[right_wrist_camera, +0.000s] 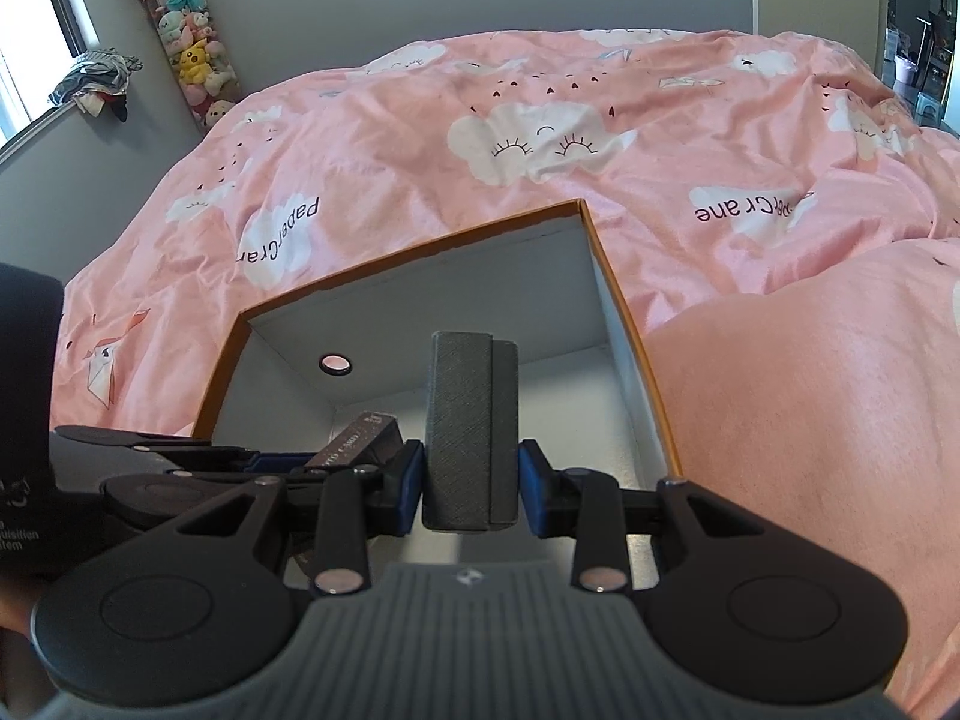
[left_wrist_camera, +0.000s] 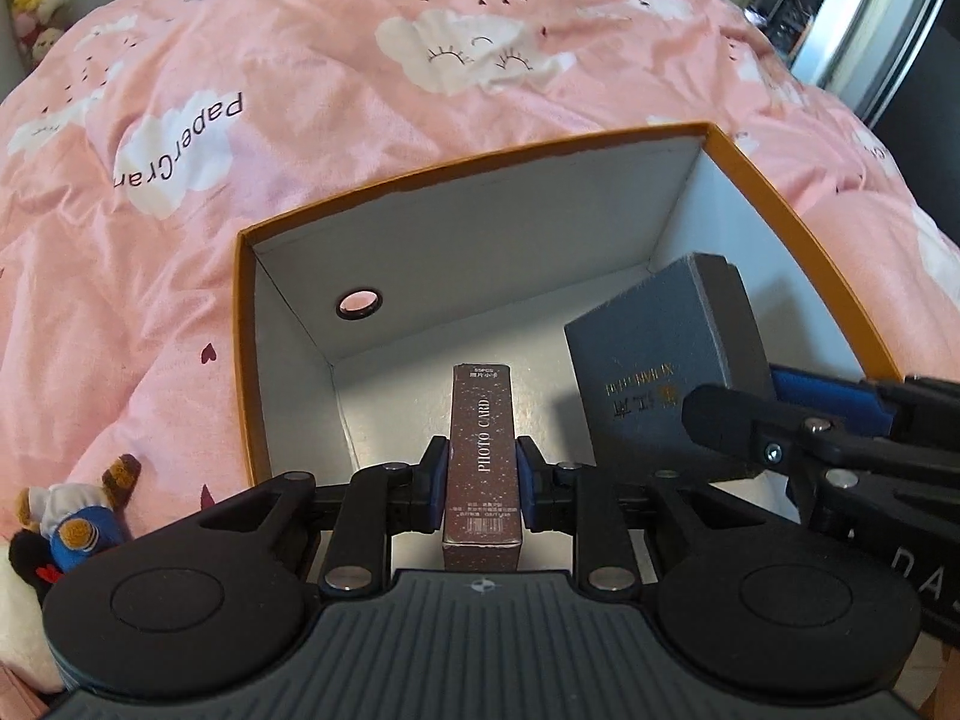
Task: Organize objects
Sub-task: 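Lower the dark gray box into the orange box while the left carries the card box, then lower the PHOTO CARD box into the orange box with the left gripper and release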
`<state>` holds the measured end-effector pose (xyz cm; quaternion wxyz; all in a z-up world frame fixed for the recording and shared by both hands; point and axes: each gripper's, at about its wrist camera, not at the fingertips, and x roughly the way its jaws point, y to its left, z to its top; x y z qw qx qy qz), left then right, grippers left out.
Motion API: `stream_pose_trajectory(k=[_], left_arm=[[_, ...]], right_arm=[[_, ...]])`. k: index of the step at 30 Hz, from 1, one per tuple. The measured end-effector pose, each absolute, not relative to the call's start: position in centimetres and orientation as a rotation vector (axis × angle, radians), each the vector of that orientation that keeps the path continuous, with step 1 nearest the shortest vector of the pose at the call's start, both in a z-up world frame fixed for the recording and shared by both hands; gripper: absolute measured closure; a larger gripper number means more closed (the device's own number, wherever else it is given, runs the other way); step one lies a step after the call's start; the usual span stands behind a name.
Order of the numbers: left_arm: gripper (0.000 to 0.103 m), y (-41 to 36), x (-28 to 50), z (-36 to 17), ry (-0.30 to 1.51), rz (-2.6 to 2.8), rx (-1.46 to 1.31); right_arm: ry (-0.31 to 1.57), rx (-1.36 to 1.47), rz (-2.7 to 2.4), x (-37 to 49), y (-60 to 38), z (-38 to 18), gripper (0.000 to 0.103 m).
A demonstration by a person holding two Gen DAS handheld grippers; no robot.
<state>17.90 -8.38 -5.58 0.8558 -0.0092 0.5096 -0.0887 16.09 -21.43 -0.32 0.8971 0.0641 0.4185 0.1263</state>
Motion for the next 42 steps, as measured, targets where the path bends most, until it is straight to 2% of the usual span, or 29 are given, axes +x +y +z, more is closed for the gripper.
stream_pose_trajectory(k=[7, 9, 10, 11, 13, 15, 17, 32, 42], left_arm=[[0.073, -9.2, 17.2, -5.1, 1.049, -0.206, 0.098], [0.044, -9.6, 16.7, -4.4, 0.992, -0.166, 0.18], [0.042, -9.7, 16.5, -4.1, 0.961, -0.153, 0.213], [0.042, -9.6, 16.4, -3.8, 0.943, -0.158, 0.231], [0.048, -9.4, 16.7, -3.6, 0.963, -0.19, 0.249], [0.06, -9.2, 16.8, -3.6, 0.973, -0.203, 0.26], [0.062, -8.8, 16.7, -3.4, 0.953, -0.203, 0.268], [0.062, -3.6, 12.9, 0.3, 0.871, -0.247, 0.067], [0.062, 0.3, 12.1, -1.4, 0.912, -0.153, -0.128]], right_arm=[[0.86, 0.134, 0.271, 15.8, -21.5, -0.3, 0.068], [0.863, 0.136, 0.272, 15.8, -21.5, -0.3, 0.068], [0.865, 0.133, 0.27, 15.8, -21.4, -0.3, 0.068], [0.867, 0.135, 0.275, 15.8, -21.4, -0.3, 0.067], [0.874, 0.136, 0.275, 15.8, -21.3, -0.4, 0.067], [0.88, 0.143, 0.277, 15.7, -21.3, -0.6, 0.067], [0.891, 0.166, 0.283, 15.8, -21.4, -0.7, 0.067], [0.913, 0.241, 0.399, 14.5, -19.1, 0.3, 0.067], [0.945, 0.296, 0.466, 15.3, -17.1, -0.1, 0.067]])
